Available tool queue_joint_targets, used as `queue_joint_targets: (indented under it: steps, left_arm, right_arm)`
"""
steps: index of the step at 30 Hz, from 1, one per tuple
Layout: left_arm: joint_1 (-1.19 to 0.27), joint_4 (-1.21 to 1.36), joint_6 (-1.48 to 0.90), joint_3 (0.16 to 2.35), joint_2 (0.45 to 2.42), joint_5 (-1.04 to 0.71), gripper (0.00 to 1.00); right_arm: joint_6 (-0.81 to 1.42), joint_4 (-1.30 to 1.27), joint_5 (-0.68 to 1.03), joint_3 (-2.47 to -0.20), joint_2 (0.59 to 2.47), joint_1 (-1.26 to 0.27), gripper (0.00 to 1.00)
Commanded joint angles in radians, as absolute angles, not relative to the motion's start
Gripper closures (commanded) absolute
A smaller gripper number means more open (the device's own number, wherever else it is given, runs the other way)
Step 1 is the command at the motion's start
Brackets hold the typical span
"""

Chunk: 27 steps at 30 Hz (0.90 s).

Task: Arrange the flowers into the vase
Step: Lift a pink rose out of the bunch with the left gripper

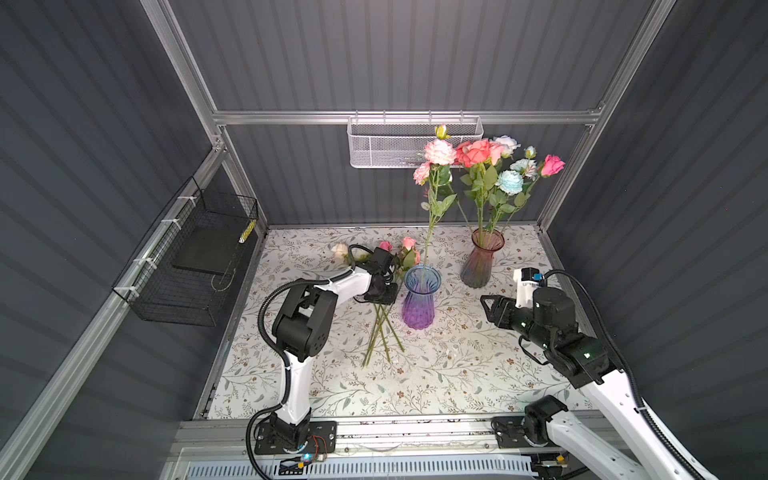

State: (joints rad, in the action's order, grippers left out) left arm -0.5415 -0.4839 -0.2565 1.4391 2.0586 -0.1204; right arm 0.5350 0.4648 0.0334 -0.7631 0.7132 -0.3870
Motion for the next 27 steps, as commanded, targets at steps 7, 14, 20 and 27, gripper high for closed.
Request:
queue_joint_targets:
  steps: [7, 14, 20, 27]
  left_arm:
    - [-0.546, -0.449, -0.289, 1.424, 1.949, -0.077, 1.0]
    - [-0.54, -0.418, -0.325, 1.359, 1.738, 0.023, 1.0]
    - [-0.537, -0.394, -0.318, 1.323, 1.577, 0.056, 1.0]
    - [-0.537, -0.377, -0.247, 1.28, 1.458, 0.215, 1.0]
  right_arm:
    - [0.525, 0.483, 0.012, -0.749, 0.673, -0.393, 0.39]
    - [0.52, 0.488, 0.023, -0.75, 0.66, -0.393, 0.39]
    - [0.512, 0.481, 0.036, -0.77, 0.66, -0.392, 0.39]
    - [0.515, 0.469, 0.066, -0.814, 0.694, -0.392, 0.39]
